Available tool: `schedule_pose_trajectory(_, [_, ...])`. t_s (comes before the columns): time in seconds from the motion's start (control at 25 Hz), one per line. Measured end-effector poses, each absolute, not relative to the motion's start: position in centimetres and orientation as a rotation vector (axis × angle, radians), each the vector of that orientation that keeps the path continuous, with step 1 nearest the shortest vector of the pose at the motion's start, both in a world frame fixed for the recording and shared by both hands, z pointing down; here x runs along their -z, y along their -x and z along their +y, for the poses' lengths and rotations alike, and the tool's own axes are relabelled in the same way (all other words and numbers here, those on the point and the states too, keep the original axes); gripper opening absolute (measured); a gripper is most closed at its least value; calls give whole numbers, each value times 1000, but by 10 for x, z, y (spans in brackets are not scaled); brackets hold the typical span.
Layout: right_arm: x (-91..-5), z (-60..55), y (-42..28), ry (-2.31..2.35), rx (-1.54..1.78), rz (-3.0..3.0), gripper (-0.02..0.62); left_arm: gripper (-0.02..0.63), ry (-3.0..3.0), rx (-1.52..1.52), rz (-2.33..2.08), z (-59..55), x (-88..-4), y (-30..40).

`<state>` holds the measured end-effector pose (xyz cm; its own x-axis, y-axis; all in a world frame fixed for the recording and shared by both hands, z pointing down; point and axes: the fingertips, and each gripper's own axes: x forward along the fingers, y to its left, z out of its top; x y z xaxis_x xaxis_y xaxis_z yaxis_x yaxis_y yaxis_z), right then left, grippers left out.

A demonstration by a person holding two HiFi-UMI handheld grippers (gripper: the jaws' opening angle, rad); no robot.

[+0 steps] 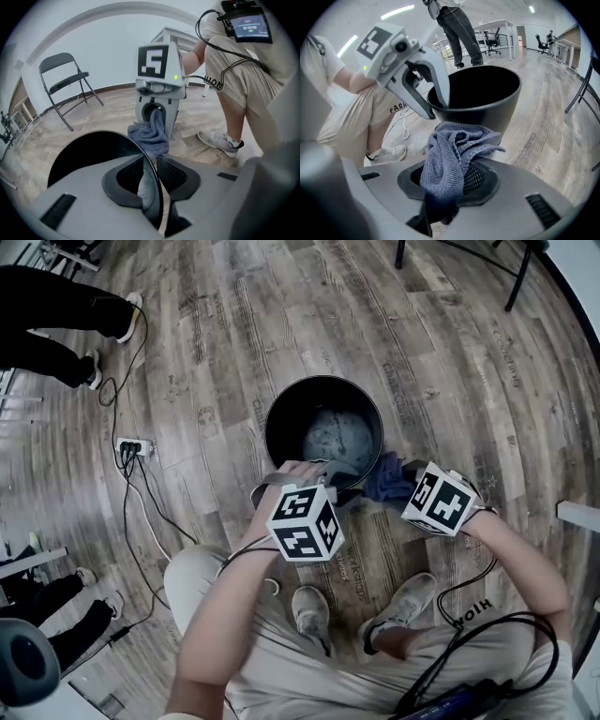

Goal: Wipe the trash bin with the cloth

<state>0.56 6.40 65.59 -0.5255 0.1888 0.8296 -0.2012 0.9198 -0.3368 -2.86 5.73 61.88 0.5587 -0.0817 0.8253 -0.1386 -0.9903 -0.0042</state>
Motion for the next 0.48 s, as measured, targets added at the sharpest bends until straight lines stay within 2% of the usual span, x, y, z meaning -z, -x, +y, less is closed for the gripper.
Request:
schedule_pose_trajectory(0.24, [-608,51,2,-49,-491,-2116,112,89,-2706,-1412,-235,54,-620,24])
schedule_pose_trajectory(0.48, [-629,42,13,-78,-465,-2118,112,74,-2675,-1368,-296,54,-621,23])
